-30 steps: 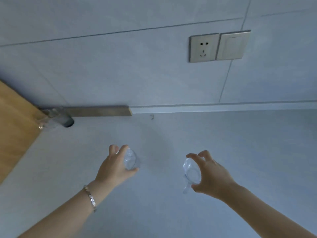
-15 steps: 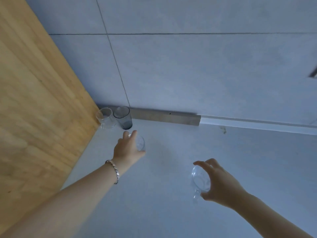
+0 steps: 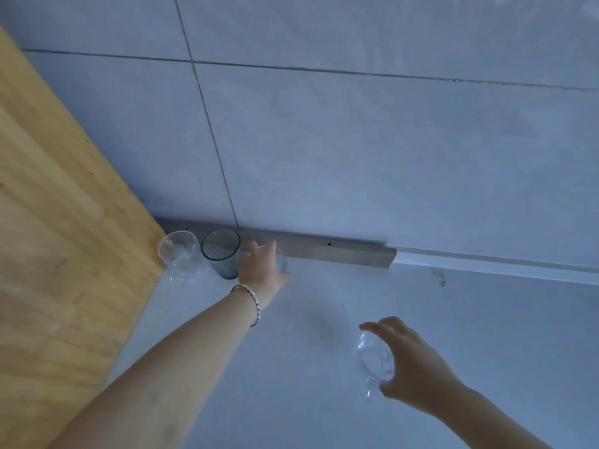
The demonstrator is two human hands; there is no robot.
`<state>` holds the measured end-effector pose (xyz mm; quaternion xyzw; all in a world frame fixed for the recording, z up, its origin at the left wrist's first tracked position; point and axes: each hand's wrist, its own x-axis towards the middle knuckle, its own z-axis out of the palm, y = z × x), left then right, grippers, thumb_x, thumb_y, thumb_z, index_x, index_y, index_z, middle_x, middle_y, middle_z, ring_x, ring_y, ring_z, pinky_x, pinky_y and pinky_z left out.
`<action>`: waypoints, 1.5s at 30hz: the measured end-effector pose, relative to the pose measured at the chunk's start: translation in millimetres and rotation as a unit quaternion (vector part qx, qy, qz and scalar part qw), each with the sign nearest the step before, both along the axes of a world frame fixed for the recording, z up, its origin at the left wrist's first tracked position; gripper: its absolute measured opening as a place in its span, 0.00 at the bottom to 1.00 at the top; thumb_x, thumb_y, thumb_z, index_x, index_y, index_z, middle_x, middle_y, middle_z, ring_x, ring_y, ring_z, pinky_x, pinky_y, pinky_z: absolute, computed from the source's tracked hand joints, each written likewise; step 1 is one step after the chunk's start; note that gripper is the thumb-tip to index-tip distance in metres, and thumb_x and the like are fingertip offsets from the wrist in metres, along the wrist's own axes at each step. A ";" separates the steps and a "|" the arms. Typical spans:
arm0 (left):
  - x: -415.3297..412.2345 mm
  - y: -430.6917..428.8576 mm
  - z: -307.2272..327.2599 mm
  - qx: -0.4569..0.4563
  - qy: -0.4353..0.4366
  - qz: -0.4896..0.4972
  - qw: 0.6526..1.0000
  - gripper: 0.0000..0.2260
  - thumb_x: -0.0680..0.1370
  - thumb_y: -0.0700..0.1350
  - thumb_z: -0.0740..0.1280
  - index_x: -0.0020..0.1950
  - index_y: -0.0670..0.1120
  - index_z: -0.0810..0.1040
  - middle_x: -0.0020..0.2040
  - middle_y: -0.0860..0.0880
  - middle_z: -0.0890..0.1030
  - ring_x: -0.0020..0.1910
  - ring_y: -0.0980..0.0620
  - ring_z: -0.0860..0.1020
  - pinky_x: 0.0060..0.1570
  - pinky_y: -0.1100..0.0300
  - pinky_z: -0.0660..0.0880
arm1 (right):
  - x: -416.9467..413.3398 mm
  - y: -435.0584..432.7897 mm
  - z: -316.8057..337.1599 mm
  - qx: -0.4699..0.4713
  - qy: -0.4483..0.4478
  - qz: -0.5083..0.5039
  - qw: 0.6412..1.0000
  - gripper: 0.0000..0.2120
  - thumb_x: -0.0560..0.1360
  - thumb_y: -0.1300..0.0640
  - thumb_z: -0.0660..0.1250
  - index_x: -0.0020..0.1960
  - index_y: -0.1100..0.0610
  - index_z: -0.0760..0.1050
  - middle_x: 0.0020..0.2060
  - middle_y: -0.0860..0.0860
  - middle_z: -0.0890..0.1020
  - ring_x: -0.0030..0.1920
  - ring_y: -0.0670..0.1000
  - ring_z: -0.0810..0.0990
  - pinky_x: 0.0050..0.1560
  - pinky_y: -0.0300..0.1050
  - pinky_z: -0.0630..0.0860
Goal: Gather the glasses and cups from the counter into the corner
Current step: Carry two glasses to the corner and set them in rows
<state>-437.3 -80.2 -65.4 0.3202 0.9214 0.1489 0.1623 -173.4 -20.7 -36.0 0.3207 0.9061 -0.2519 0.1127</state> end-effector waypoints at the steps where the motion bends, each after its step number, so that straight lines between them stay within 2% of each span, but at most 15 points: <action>1: -4.9 1.4 -3.2 0.009 0.003 0.006 1.000 0.26 0.70 0.51 0.72 0.63 0.44 0.69 0.62 0.38 0.67 0.59 0.35 0.74 0.56 0.48 0.74 | -9.2 5.3 -1.7 -0.004 -0.002 -0.001 1.000 0.39 0.64 0.57 0.72 0.70 0.40 0.61 0.64 0.41 0.66 0.62 0.46 0.71 0.55 0.38 0.75; 7: -28.6 -4.2 -20.0 0.057 -0.050 -0.021 0.997 0.36 0.68 0.50 0.73 0.73 0.48 0.61 0.66 0.41 0.66 0.67 0.42 0.67 0.61 0.52 0.72 | -93.7 38.5 -16.9 -0.005 0.003 0.033 0.999 0.38 0.64 0.61 0.73 0.70 0.42 0.63 0.65 0.46 0.67 0.64 0.50 0.71 0.59 0.44 0.75; 12: -36.6 -20.1 -28.2 0.086 -0.105 -0.050 0.989 0.37 0.72 0.46 0.69 0.76 0.49 0.53 0.71 0.46 0.60 0.71 0.48 0.64 0.60 0.56 0.71 | -158.6 55.7 -22.8 -0.019 0.009 0.057 0.998 0.36 0.67 0.65 0.71 0.70 0.45 0.64 0.65 0.50 0.65 0.64 0.52 0.71 0.52 0.40 0.72; 15: -35.9 -21.4 -30.3 0.099 -0.099 -0.054 0.989 0.37 0.73 0.45 0.69 0.76 0.49 0.52 0.71 0.45 0.59 0.71 0.48 0.64 0.60 0.56 0.71 | -174.9 58.3 -28.7 -0.034 0.015 0.053 0.998 0.36 0.69 0.67 0.68 0.71 0.45 0.63 0.67 0.51 0.64 0.70 0.52 0.64 0.62 0.37 0.67; 18: -33.6 -20.5 -30.3 0.104 -0.101 -0.044 0.988 0.37 0.74 0.44 0.69 0.76 0.49 0.51 0.71 0.46 0.58 0.70 0.50 0.64 0.57 0.60 0.70 | -178.3 54.8 -31.7 -0.033 0.001 0.024 0.999 0.42 0.69 0.67 0.67 0.74 0.41 0.54 0.71 0.50 0.59 0.72 0.57 0.58 0.69 0.45 0.64; 20: -32.5 -19.7 -30.4 0.109 -0.099 -0.041 0.988 0.37 0.74 0.44 0.69 0.76 0.49 0.51 0.71 0.46 0.57 0.70 0.51 0.64 0.55 0.62 0.69 | -176.0 47.3 -32.4 -0.072 -0.007 -0.023 0.997 0.50 0.67 0.66 0.68 0.76 0.41 0.43 0.74 0.48 0.50 0.73 0.60 0.54 0.63 0.48 0.71; 22: -32.6 -18.8 -30.3 0.111 -0.100 -0.042 0.988 0.37 0.74 0.44 0.69 0.76 0.49 0.51 0.71 0.46 0.58 0.70 0.51 0.64 0.53 0.64 0.67 | -174.7 38.5 -34.1 -0.112 0.012 -0.093 0.989 0.53 0.67 0.61 0.71 0.76 0.45 0.37 0.74 0.49 0.47 0.72 0.61 0.60 0.51 0.46 0.77; 24: -34.1 -17.0 -29.7 0.111 -0.107 -0.043 0.987 0.37 0.74 0.44 0.69 0.76 0.49 0.51 0.72 0.46 0.57 0.69 0.51 0.65 0.52 0.65 0.66 | -176.9 33.0 -40.1 -0.091 0.030 -0.138 0.986 0.50 0.69 0.56 0.72 0.77 0.52 0.39 0.74 0.52 0.50 0.68 0.62 0.67 0.55 0.51 0.77; 27: -35.7 -13.7 -28.3 0.111 -0.097 -0.049 0.988 0.38 0.74 0.44 0.70 0.76 0.48 0.50 0.73 0.46 0.57 0.70 0.49 0.64 0.54 0.66 0.65 | -182.8 27.5 -47.1 -0.037 0.041 -0.155 0.986 0.44 0.73 0.55 0.70 0.77 0.57 0.44 0.73 0.53 0.55 0.67 0.63 0.67 0.66 0.51 0.69; 31: -31.8 -15.4 -22.8 0.087 -0.065 -0.055 0.993 0.37 0.75 0.46 0.68 0.77 0.49 0.49 0.77 0.46 0.51 0.73 0.48 0.63 0.59 0.60 0.70 | -186.8 25.3 -47.6 -0.044 0.065 -0.158 0.984 0.45 0.72 0.54 0.71 0.77 0.54 0.44 0.74 0.51 0.55 0.68 0.61 0.65 0.66 0.50 0.68; 34: -18.5 -25.6 -7.5 0.056 0.014 -0.066 0.996 0.34 0.76 0.49 0.66 0.76 0.50 0.51 0.77 0.45 0.49 0.74 0.46 0.62 0.54 0.55 0.75 | -177.0 22.5 -44.6 -0.079 0.081 -0.176 0.978 0.50 0.70 0.53 0.74 0.77 0.56 0.40 0.75 0.53 0.54 0.72 0.59 0.62 0.69 0.51 0.65; 36: -5.0 -36.2 3.0 0.028 0.078 -0.092 0.992 0.30 0.76 0.48 0.65 0.75 0.49 0.55 0.76 0.45 0.53 0.74 0.46 0.61 0.53 0.53 0.77 | -159.6 22.3 -42.8 -0.091 0.065 -0.177 0.978 0.48 0.70 0.52 0.74 0.76 0.57 0.44 0.72 0.55 0.58 0.71 0.58 0.65 0.68 0.51 0.67; 39: 19.0 -48.7 13.8 0.028 0.143 -0.126 0.981 0.22 0.73 0.42 0.67 0.67 0.44 0.70 0.69 0.42 0.69 0.67 0.41 0.71 0.49 0.50 0.78 | -116.3 25.5 -37.0 -0.088 -0.024 -0.131 0.987 0.32 0.73 0.52 0.70 0.72 0.56 0.60 0.67 0.55 0.70 0.67 0.56 0.71 0.64 0.47 0.70; 42: 53.3 -47.9 27.7 -0.045 0.053 -0.155 0.985 0.08 0.76 0.45 0.60 0.54 0.47 0.74 0.60 0.48 0.76 0.60 0.46 0.75 0.51 0.55 0.73 | -59.2 30.2 -30.6 -0.105 -0.103 -0.087 0.985 0.23 0.74 0.53 0.68 0.67 0.55 0.69 0.65 0.53 0.75 0.66 0.52 0.72 0.65 0.44 0.69; 45: 97.2 -29.4 35.6 -0.125 -0.049 -0.203 0.970 0.02 0.77 0.47 0.59 0.45 0.51 0.69 0.52 0.49 0.78 0.53 0.47 0.77 0.49 0.59 0.71 | 9.0 39.1 -25.3 -0.109 -0.160 -0.086 0.977 0.22 0.75 0.51 0.67 0.67 0.54 0.69 0.66 0.53 0.74 0.67 0.52 0.71 0.65 0.45 0.68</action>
